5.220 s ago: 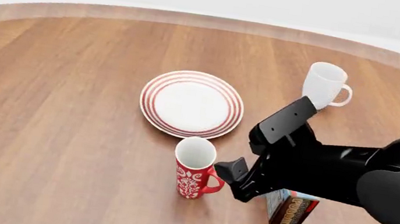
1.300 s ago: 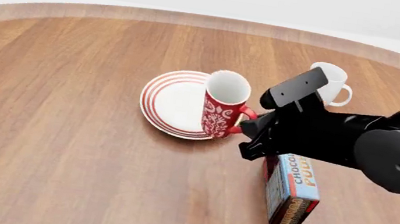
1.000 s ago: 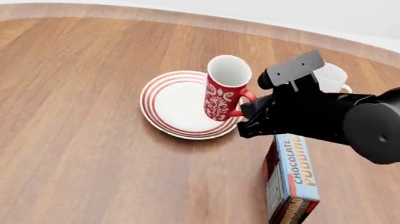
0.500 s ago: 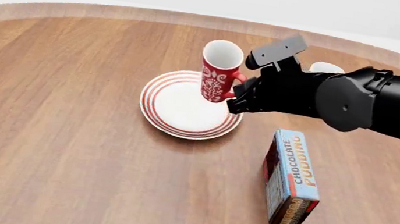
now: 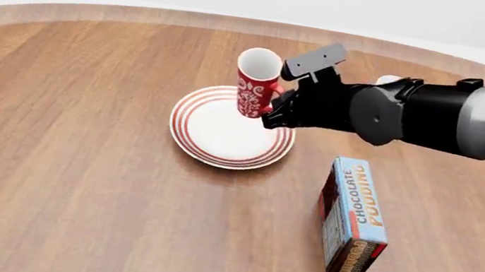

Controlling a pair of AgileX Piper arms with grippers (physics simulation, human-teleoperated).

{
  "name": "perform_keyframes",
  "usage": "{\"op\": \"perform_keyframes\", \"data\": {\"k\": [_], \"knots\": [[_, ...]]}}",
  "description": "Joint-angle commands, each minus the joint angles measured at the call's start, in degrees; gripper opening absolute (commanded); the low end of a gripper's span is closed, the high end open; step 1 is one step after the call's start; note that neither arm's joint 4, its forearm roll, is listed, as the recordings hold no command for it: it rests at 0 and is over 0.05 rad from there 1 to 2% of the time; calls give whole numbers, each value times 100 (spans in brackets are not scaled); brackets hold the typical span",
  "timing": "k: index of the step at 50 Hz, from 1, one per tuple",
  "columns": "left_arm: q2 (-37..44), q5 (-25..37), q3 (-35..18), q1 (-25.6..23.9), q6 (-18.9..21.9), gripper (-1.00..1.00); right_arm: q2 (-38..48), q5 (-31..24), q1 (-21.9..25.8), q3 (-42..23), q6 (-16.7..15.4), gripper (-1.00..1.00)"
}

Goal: Pick up the red mug and put it on the plate

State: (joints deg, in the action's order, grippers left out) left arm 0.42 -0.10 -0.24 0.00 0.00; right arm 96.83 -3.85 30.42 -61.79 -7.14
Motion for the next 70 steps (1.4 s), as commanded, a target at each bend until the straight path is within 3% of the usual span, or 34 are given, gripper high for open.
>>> {"op": "perform_keyframes", "data": {"k": [1, 70], "knots": [[0, 0, 0, 0, 0, 100, 383, 140, -29, -274, 82, -100], [0, 0, 0, 0, 0, 100, 2164, 576, -79, -1394, 342, -100]]}}
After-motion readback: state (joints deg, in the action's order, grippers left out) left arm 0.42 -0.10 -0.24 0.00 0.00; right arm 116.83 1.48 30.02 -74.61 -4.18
